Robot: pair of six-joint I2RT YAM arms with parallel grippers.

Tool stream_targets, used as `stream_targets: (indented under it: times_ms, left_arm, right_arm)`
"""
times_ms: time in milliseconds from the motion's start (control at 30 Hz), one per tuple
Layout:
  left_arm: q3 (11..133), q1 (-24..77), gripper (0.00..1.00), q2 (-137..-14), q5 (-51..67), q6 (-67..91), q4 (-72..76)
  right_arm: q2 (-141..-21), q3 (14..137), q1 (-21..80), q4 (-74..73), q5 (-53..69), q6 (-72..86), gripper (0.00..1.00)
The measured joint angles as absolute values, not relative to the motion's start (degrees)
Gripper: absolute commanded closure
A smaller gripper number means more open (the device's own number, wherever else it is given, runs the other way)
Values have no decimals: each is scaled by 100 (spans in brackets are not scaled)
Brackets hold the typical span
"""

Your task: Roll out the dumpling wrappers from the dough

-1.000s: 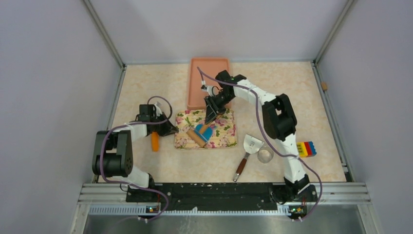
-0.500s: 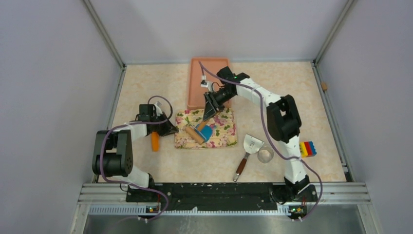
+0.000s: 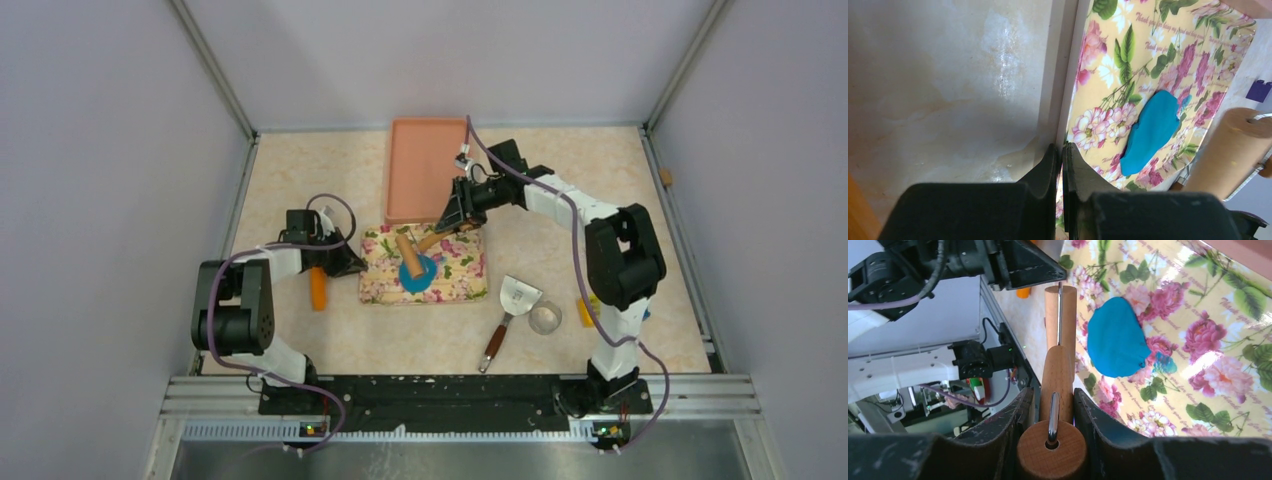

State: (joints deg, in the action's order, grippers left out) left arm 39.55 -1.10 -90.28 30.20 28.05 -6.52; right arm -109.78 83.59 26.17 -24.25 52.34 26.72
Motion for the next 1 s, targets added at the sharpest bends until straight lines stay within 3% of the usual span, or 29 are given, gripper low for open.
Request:
stream_targets:
  times_ms: [433,1000]
  left_arm:
    - [4021,-110,100,-9091,3079,2783,-694]
    - [4021,-117,100,-9105,3085,2941,-690]
  right_arm:
    - [-11218,8335,2773,-2884,4001,2359,100]
    - [-11952,8842,3304,-2808,4106,2484,100]
